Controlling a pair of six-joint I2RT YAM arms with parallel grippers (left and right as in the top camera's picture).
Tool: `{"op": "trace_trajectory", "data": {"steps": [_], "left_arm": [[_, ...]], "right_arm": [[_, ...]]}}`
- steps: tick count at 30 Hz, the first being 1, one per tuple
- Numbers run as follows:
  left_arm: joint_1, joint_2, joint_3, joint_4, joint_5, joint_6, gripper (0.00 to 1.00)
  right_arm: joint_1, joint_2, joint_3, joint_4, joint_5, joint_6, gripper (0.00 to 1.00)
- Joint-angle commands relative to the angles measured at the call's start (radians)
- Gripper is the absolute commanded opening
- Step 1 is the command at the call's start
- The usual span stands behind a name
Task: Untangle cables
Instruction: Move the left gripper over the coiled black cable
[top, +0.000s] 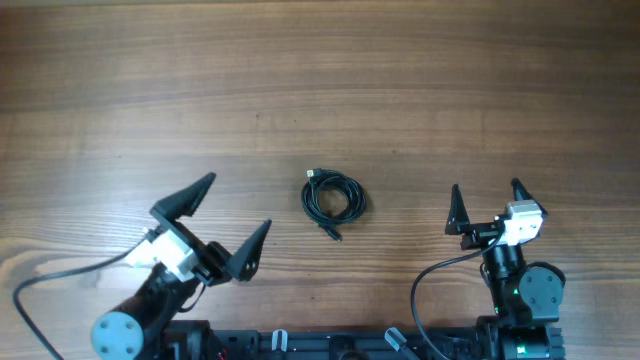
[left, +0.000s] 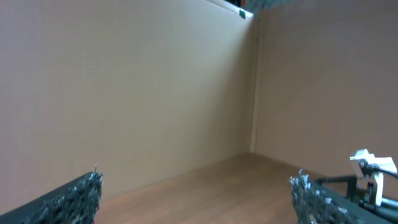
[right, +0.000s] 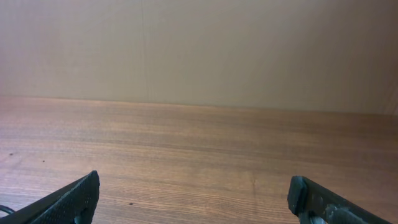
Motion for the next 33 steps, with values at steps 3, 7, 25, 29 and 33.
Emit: {"op": "trace_trajectory", "data": {"steps": [3,7,25,29,33], "left_arm": [[0.002,0.289,0.328,-0.291,0.001,-0.006,1.0],[0.002,0.569,0.633,-0.711,-0.01,0.028,1.0],[0.002,0.86,0.946,-1.228,-0.278,-0.115,1.0],[0.002,0.993,1.038,-1.371,-0.274,-0.111,1.0],[0.002,1.062,1.036,-1.411,-0.119,-0.14,1.0]], "right_arm": [[0.005,-0.008,0.0,0.003,0.017,-0.012,1.0],[0.005,-0.008,0.0,0.003,0.017,-0.012,1.0],[0.005,-0.008,0.0,0.003,0.017,-0.012,1.0],[0.005,-0.008,0.0,0.003,0.017,-0.012,1.0],[0.005,-0.008,0.0,0.003,0.017,-0.011,1.0]]}}
